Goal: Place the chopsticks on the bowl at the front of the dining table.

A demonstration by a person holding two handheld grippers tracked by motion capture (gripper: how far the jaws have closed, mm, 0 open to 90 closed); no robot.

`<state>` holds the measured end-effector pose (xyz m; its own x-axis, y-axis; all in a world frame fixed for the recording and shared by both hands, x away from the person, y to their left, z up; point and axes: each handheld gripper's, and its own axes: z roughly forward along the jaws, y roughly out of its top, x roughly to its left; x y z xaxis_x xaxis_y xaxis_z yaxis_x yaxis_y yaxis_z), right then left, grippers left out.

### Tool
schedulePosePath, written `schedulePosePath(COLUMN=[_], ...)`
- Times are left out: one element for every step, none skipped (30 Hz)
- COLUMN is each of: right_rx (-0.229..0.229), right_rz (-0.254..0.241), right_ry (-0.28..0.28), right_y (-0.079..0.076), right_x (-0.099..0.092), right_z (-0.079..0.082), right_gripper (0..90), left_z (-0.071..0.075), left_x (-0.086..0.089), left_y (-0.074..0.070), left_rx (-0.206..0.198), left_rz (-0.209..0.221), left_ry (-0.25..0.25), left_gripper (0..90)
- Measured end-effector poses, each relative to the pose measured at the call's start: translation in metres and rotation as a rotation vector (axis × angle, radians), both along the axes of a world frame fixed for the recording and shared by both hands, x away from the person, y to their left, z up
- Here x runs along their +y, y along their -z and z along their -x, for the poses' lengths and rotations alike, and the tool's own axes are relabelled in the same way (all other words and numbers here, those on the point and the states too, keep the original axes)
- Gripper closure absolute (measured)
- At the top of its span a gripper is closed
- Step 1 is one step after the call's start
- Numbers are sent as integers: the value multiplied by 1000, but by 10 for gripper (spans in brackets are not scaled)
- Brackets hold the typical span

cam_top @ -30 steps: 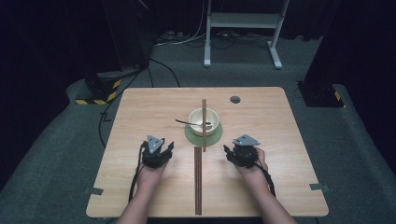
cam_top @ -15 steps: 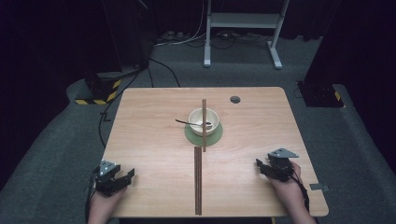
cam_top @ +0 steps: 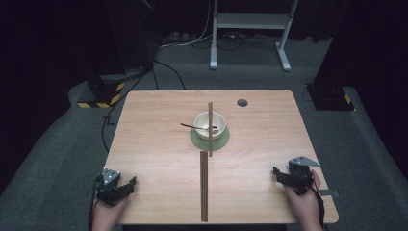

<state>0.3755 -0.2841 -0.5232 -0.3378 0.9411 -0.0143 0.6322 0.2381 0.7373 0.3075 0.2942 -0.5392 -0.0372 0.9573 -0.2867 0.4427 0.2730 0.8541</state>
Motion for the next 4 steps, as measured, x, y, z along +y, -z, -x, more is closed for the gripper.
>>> schedulePosePath(right_rx=[14, 14, 14, 13], right_rz=[4, 4, 9, 9], right_ry=[-6, -6, -13, -13], right_y=[-1, -1, -1, -1], right_x=[0, 0, -1, -1], right_z=[1, 1, 1, 1], right_gripper=[297, 297, 296, 295], left_z=[-1, -1, -1, -1], left_x=[-1, 0, 0, 0], left_y=[0, 0, 0, 0], left_rx=[-14, -1, -3, -1], left_rz=[12, 0, 2, 2], left_ry=[-6, 1, 4, 8], left_gripper=[338, 338, 338, 338])
